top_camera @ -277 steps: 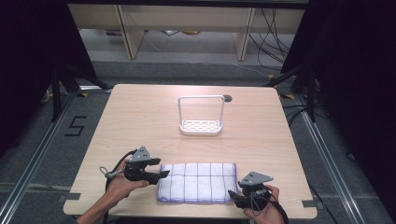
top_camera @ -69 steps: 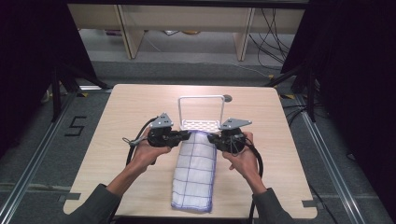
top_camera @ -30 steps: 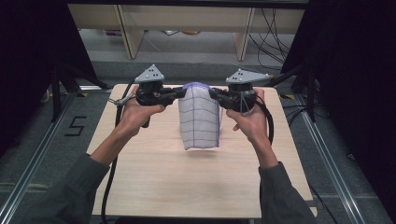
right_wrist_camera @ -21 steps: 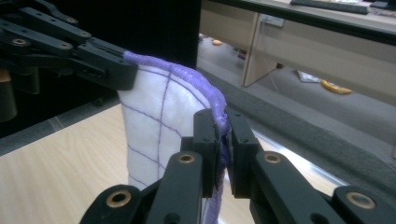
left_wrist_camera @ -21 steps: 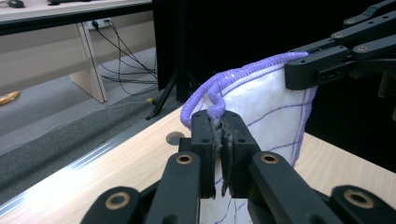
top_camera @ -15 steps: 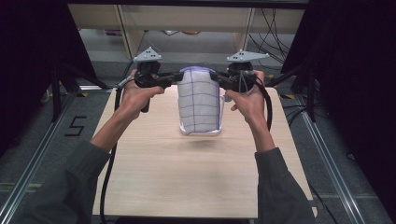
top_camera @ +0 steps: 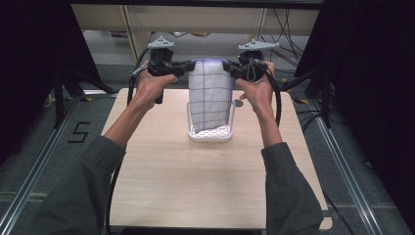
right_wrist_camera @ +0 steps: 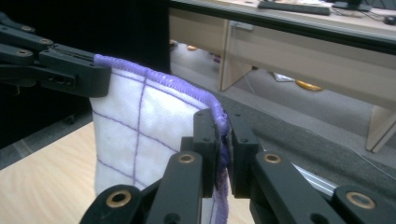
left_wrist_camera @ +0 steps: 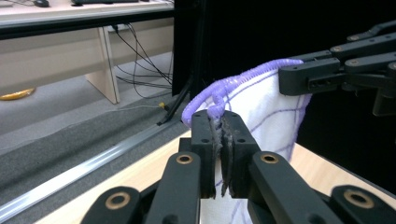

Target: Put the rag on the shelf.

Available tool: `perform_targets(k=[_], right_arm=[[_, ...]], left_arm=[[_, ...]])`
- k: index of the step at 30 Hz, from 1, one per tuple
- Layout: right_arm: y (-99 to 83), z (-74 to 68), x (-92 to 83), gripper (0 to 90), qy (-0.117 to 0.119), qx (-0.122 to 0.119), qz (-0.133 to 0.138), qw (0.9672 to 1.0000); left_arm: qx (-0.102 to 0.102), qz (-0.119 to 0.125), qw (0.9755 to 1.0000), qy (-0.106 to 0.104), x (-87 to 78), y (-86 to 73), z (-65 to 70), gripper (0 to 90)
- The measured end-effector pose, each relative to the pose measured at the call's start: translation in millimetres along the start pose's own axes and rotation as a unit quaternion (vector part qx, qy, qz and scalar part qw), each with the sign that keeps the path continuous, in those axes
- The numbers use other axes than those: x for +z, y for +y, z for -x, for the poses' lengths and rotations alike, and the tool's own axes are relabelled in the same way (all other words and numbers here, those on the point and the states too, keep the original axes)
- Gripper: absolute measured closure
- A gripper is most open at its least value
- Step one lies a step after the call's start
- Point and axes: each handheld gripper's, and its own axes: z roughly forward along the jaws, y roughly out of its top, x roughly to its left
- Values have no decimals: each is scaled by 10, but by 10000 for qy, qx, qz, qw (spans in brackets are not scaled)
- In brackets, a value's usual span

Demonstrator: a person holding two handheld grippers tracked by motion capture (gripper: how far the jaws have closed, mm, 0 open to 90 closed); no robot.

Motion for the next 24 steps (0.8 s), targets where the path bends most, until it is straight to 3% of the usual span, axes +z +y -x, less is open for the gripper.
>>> perform_targets(k=[6, 14, 24], right_arm=[[-25, 127, 172, 846, -198, 218, -78, 9995], [-175, 201, 418, 845, -228, 585, -265, 9977], [-302, 242, 683, 844, -250, 632, -740, 9949]], left_arm=[[-357, 25, 9993, -51, 224, -90, -146, 845], [-518, -157, 9985, -89, 430, -224, -242, 839], [-750, -398, 9964, 82, 617, -447, -397, 840]])
